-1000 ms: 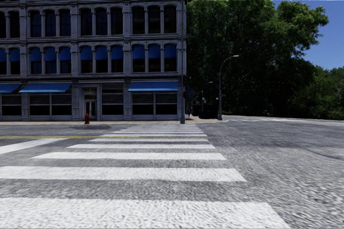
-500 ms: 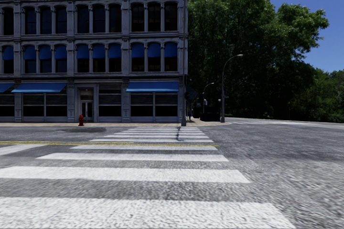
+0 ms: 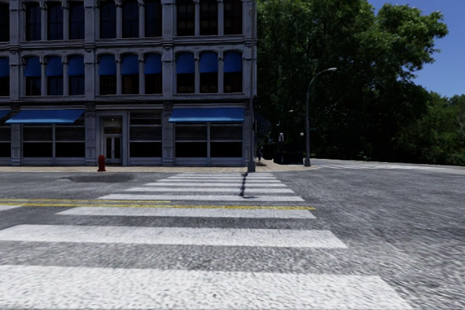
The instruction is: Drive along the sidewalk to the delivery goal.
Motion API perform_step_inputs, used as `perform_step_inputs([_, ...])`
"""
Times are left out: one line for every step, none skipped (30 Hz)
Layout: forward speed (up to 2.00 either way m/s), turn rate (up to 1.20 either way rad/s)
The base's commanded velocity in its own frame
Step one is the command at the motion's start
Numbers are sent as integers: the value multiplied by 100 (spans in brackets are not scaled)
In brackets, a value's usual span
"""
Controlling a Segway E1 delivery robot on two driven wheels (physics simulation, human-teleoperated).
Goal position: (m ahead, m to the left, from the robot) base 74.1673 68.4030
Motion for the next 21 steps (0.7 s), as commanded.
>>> perform_step_inputs([200,26])
perform_step_inputs([200,26])
perform_step_inputs([200,26])
perform_step_inputs([200,26])
perform_step_inputs([200,27])
perform_step_inputs([200,27])
perform_step_inputs([200,27])
perform_step_inputs([200,27])
perform_step_inputs([200,32])
perform_step_inputs([200,34])
perform_step_inputs([200,33])
perform_step_inputs([200,33])
perform_step_inputs([200,0])
perform_step_inputs([200,0])
perform_step_inputs([200,0])
perform_step_inputs([200,0])
perform_step_inputs([200,0])
perform_step_inputs([200,0])
perform_step_inputs([200,0])
perform_step_inputs([200,0])
perform_step_inputs([200,0])
